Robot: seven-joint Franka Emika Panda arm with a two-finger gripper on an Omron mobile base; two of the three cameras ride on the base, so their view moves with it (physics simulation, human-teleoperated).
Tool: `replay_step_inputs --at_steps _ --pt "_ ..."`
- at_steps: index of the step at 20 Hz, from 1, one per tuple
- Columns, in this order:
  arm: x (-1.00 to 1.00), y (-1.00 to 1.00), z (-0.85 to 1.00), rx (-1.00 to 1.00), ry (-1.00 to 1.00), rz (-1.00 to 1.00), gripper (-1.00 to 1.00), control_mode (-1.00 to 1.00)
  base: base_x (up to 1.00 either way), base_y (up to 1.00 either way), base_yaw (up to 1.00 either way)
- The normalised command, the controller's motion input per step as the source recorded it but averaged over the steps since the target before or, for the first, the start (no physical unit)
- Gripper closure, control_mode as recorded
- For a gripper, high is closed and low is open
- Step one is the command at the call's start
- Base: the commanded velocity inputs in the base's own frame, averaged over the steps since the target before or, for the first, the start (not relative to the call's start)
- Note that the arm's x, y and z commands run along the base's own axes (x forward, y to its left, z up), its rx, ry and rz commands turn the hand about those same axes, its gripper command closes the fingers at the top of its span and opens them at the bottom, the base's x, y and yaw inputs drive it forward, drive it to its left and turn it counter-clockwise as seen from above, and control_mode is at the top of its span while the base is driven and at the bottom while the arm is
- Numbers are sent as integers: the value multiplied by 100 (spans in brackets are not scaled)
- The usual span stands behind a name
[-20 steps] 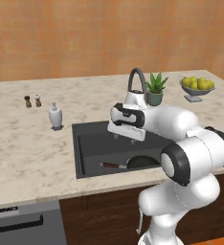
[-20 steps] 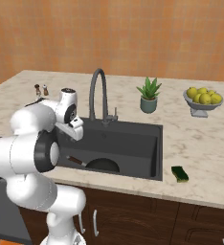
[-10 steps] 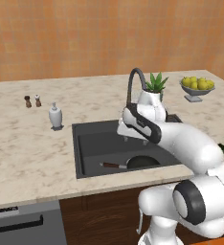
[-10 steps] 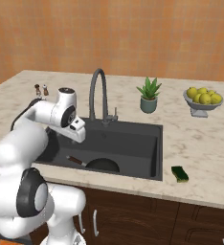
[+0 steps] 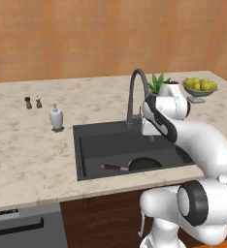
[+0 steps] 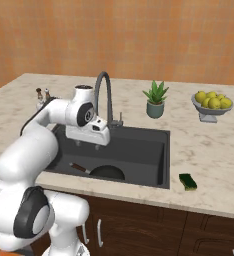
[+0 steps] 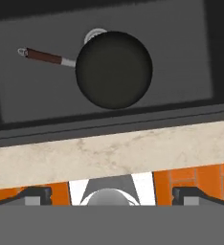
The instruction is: Pick the pan and sponge and place them into the sink. Then turn on the water.
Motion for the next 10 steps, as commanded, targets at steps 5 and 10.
replay_step_inputs --at_steps 5,10 --pt "-27 -100 1 -5 15 9 -100 -100 0 0 0" --pt "-25 -100 0 21 0 12 -100 -100 0 0 0"
